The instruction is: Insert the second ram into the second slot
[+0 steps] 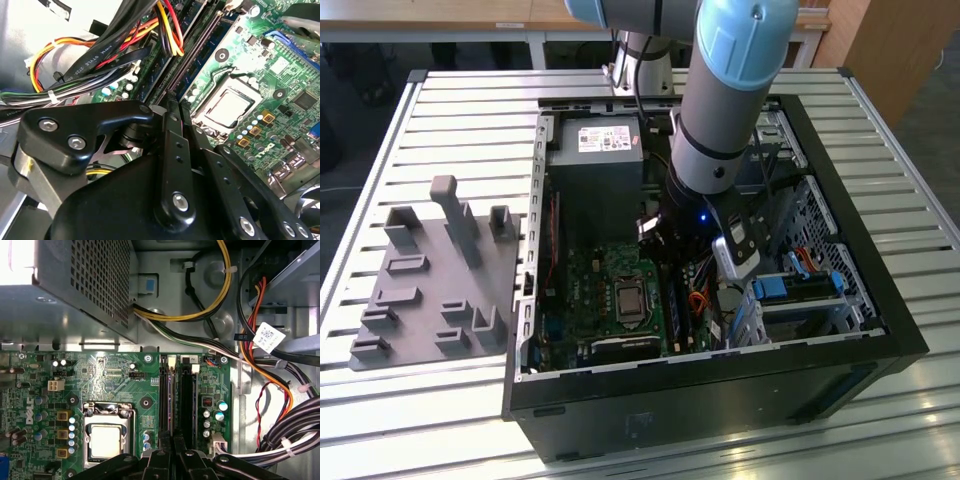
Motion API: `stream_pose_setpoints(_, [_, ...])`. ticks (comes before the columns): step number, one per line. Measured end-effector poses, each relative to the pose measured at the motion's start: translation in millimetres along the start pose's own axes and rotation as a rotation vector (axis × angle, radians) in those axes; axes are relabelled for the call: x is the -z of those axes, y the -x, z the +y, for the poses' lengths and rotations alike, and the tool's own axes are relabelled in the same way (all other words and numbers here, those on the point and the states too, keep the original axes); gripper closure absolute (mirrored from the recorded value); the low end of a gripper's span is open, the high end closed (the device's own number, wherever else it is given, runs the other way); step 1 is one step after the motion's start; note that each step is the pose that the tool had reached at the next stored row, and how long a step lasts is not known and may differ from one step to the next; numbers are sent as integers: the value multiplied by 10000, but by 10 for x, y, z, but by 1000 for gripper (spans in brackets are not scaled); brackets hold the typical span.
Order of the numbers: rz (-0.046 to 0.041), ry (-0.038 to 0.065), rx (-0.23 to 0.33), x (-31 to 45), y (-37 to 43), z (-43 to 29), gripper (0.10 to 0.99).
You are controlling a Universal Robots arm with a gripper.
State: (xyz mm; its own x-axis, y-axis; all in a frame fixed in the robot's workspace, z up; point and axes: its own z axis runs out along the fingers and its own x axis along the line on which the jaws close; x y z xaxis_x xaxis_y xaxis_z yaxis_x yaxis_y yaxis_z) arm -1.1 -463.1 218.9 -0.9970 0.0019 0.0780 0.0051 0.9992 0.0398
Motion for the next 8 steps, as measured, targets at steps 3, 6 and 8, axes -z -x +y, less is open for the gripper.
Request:
stream_pose_setpoints(3, [-2, 3, -59, 0, 5, 0, 949])
stream_pose_setpoints(6, [-4, 7, -83, -3, 8, -1, 949])
stream_pose_setpoints(8, [-3, 6, -83, -8, 9, -1, 949])
